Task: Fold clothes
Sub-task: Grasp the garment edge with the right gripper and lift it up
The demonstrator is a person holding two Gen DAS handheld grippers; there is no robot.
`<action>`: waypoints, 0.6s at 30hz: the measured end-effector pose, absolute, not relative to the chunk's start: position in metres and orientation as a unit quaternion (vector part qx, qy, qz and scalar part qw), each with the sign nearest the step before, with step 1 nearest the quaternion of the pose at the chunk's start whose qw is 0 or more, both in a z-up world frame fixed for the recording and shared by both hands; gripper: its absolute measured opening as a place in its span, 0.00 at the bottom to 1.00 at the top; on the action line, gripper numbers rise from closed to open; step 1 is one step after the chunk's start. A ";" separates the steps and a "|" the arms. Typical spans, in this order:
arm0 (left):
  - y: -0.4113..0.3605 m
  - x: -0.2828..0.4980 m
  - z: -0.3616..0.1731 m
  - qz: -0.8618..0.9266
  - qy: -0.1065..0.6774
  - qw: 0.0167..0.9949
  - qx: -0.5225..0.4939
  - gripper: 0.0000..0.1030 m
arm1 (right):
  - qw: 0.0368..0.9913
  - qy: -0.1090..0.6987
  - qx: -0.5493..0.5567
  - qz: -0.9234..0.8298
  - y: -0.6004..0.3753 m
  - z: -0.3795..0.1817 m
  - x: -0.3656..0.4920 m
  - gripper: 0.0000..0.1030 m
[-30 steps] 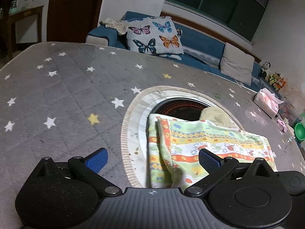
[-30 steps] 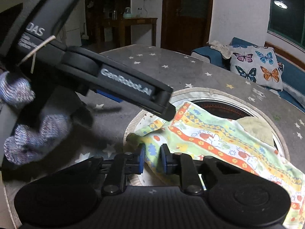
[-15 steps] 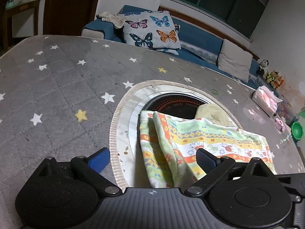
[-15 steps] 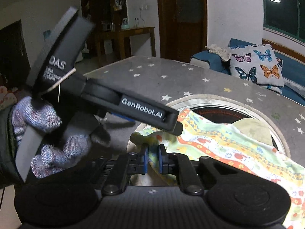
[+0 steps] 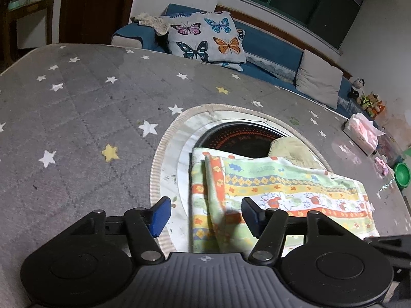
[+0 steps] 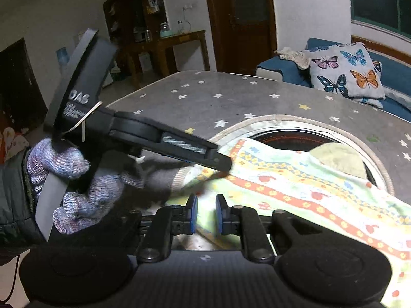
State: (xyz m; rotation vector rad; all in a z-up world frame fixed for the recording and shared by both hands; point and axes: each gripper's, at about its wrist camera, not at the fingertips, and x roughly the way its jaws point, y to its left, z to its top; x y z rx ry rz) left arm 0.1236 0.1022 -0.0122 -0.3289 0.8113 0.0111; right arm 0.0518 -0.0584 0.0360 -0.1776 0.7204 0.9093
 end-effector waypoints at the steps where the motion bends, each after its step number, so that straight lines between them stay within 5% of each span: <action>1: 0.103 0.123 -0.012 0.006 0.391 0.907 -0.158 0.61 | 0.834 0.342 -0.081 0.425 -0.063 0.037 0.055 0.14; 11: 0.107 0.124 -0.001 0.004 0.375 0.917 -0.138 0.63 | 0.878 0.371 -0.052 0.298 -0.108 0.038 0.150 0.36; 18: 0.104 0.137 -0.003 0.003 0.381 0.916 -0.129 0.64 | 0.885 0.390 -0.040 0.250 -0.105 0.019 0.222 0.42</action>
